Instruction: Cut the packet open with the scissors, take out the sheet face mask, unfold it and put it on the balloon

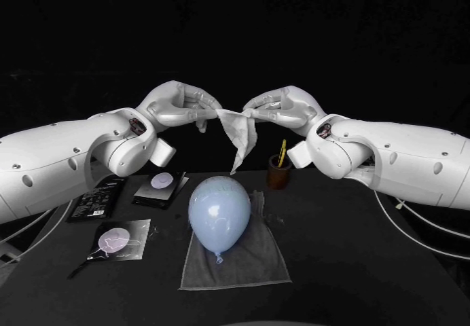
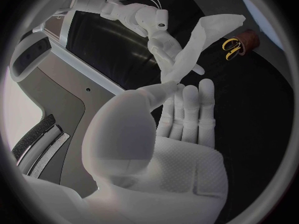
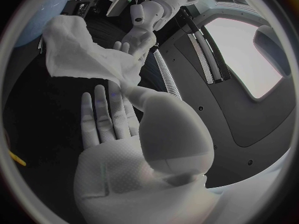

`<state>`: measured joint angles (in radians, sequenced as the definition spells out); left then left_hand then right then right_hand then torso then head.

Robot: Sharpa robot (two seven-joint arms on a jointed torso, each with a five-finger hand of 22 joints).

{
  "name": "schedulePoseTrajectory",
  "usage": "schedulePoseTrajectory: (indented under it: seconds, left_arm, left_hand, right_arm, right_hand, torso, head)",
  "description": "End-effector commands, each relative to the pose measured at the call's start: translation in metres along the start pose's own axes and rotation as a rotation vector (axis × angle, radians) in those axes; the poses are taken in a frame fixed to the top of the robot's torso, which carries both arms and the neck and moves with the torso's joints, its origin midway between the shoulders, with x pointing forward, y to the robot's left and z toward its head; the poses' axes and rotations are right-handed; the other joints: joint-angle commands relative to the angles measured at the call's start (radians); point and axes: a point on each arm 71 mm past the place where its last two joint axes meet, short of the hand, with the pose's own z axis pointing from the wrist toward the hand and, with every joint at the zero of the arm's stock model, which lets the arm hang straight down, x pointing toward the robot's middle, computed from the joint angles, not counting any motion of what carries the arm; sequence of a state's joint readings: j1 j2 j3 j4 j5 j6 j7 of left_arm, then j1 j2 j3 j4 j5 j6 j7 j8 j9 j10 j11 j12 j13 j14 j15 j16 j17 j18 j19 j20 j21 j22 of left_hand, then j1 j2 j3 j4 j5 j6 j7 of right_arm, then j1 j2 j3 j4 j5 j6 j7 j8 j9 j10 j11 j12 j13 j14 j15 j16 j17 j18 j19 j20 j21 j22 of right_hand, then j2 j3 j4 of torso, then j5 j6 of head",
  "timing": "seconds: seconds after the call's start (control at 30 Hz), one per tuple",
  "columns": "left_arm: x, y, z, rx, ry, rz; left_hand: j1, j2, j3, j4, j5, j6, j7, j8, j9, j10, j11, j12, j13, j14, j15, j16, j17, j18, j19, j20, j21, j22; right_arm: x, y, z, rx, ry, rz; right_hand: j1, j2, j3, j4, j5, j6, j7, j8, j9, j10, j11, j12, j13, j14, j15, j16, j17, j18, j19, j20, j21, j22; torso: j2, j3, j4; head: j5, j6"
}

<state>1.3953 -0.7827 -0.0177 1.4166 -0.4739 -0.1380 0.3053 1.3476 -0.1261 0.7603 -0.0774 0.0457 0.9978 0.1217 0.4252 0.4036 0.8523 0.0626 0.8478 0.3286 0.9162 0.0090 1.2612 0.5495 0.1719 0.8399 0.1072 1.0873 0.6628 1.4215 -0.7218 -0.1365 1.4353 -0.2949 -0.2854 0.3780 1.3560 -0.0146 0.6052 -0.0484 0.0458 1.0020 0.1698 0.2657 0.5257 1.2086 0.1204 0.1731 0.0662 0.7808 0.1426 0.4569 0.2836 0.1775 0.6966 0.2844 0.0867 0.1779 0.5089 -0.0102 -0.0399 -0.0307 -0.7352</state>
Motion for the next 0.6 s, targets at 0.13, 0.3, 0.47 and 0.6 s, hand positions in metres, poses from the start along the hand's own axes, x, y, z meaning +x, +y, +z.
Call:
schedulePoseTrajectory:
  seconds: [0.13,0.3,0.47,0.6]
  left_arm:
    - [-0.006,-0.009,0.005,0.037,-0.064,-0.016]
    - [-0.007,-0.016,0.009,0.056,-0.070,-0.024]
    - [-0.007,-0.021,0.012,0.064,-0.066,-0.026]
    - [-0.006,-0.024,0.013,0.073,-0.067,-0.029]
  left_hand:
    - [0.005,0.009,0.000,-0.007,0.003,0.000,0.005,0.005,0.025,-0.005,0.000,0.004,0.002,-0.007,0.001,0.006,0.001,0.012,-0.007,0.000,0.005,0.002]
    - [0.003,0.009,-0.002,-0.006,0.003,-0.001,0.006,0.004,0.026,-0.005,0.000,0.004,0.002,-0.008,0.001,0.006,0.002,0.012,-0.008,0.000,0.005,0.002]
    - [0.001,0.008,-0.003,-0.006,0.003,-0.001,0.007,0.004,0.026,-0.005,0.000,0.004,0.002,-0.008,0.001,0.007,0.002,0.011,-0.008,0.001,0.005,0.003]
    - [0.001,0.009,-0.003,-0.006,0.003,-0.001,0.007,0.004,0.026,-0.005,0.001,0.004,0.002,-0.008,0.002,0.007,0.002,0.011,-0.009,0.001,0.005,0.003]
  right_arm:
    - [-0.006,0.007,-0.001,0.026,-0.059,-0.054]
    - [-0.004,0.009,-0.001,0.050,-0.048,-0.055]
    - [0.003,0.009,-0.001,0.081,-0.009,-0.039]
    - [0.006,0.007,-0.001,0.116,0.005,-0.039]
  right_hand:
    - [-0.012,0.001,0.013,-0.003,0.002,0.004,0.000,0.005,0.029,0.009,0.000,-0.008,-0.001,0.013,-0.002,-0.007,-0.002,0.010,0.011,-0.003,-0.004,-0.003]
    - [-0.022,-0.002,0.025,-0.008,0.003,0.003,0.000,0.009,0.032,0.015,-0.001,-0.015,-0.001,0.031,-0.005,-0.010,-0.005,0.010,0.026,-0.006,-0.001,-0.005]
    - [-0.031,-0.002,0.035,-0.011,0.003,-0.001,0.000,0.013,0.035,0.019,-0.001,-0.024,-0.001,0.060,-0.010,-0.015,-0.008,0.011,0.047,-0.010,0.006,-0.007]
    - [-0.034,-0.002,0.039,-0.013,0.003,-0.003,0.001,0.014,0.037,0.019,-0.001,-0.028,-0.001,0.066,-0.011,-0.021,-0.010,0.010,0.052,-0.012,0.006,-0.008]
  torso:
    - [0.000,-0.0011,0.0003]
    - [-0.001,0.0000,0.0015]
    - [0.000,0.0000,0.0008]
    - [-0.001,-0.0016,0.0001]
  head:
    - [-0.006,0.003]
    - [-0.002,0.008]
    - [0.000,0.016]
    - [-0.003,0.020]
